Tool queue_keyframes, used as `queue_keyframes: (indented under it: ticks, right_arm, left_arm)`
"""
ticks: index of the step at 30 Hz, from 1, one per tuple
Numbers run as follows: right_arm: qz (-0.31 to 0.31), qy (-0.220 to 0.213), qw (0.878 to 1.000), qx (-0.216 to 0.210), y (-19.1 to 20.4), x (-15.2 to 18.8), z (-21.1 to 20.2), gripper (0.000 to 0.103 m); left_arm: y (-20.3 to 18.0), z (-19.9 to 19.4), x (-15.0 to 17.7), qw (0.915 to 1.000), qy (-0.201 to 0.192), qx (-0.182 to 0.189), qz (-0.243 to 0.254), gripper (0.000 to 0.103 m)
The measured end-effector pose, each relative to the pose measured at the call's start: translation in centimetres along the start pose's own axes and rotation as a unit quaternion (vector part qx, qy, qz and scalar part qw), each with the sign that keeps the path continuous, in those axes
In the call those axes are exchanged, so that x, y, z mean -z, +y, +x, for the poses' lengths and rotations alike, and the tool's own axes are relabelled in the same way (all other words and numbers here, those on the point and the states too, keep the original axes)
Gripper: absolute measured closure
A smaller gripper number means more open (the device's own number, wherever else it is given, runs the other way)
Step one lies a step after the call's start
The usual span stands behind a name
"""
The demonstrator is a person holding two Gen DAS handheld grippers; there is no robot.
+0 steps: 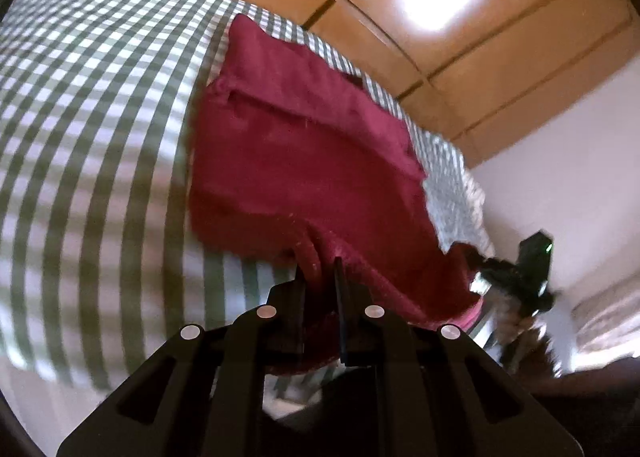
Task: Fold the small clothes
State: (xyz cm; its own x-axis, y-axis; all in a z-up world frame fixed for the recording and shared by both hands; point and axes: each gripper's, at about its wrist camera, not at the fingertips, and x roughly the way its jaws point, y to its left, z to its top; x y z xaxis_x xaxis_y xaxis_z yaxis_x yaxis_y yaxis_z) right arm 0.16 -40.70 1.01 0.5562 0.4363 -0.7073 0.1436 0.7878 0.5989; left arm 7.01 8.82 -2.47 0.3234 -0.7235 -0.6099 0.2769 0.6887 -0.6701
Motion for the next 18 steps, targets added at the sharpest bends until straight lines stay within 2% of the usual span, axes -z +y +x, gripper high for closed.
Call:
queue_keyframes:
  ticks: [5,8,9,10,11,12,13,14,15,18]
  right_arm:
    - [0.029,-0.007,0.999,0.019,-2.1,-4.0,3.4,0.094]
    - [0.042,-0.01,0.999,0.023,-3.1,-5.9,4.9,0.093]
    - [0.045,-0.013,0.999,0.021,-3.4,-6.4,5.4,0.087]
    - [0.05,-0.017,0.998,0.017,-3.3,-6.6,5.5,0.079]
    - [0.058,-0.022,0.998,0.0,-3.4,-6.9,5.4,0.057]
    - [0.063,-0.03,0.998,-0.009,-3.5,-7.3,5.1,0.037]
    - [0.062,-0.043,0.997,-0.015,-3.3,-7.4,4.5,0.031]
    - [0.06,-0.049,0.997,-0.018,-3.3,-7.5,4.1,0.023]
    - [0.057,-0.057,0.997,-0.018,-3.3,-7.4,3.2,0.016]
    - [0.06,-0.064,0.996,-0.011,-3.6,-6.5,1.4,0.012]
  left_arm:
    - [1.1,2.5,-4.6,0.9995,-0.014,-0.011,-0.026,0.092]
    - [1.8,4.6,-7.6,0.9986,-0.013,-0.032,-0.04,0.092]
    - [2.1,5.1,-8.3,0.9981,-0.012,-0.039,-0.045,0.092]
    - [2.5,5.2,-8.7,0.9976,-0.014,-0.045,-0.052,0.088]
    - [2.9,5.3,-9.2,0.9964,-0.019,-0.053,-0.064,0.082]
    - [3.4,5.1,-9.7,0.9946,-0.03,-0.058,-0.081,0.061]
    - [3.7,4.5,-9.9,0.993,-0.044,-0.058,-0.093,0.04]
    - [4.1,3.7,-9.9,0.9911,-0.062,-0.055,-0.104,0.034]
    - [4.6,2.8,-9.8,0.9891,-0.081,-0.054,-0.111,0.034]
    - [5.4,1.2,-8.8,0.9899,-0.087,-0.061,-0.094,0.034]
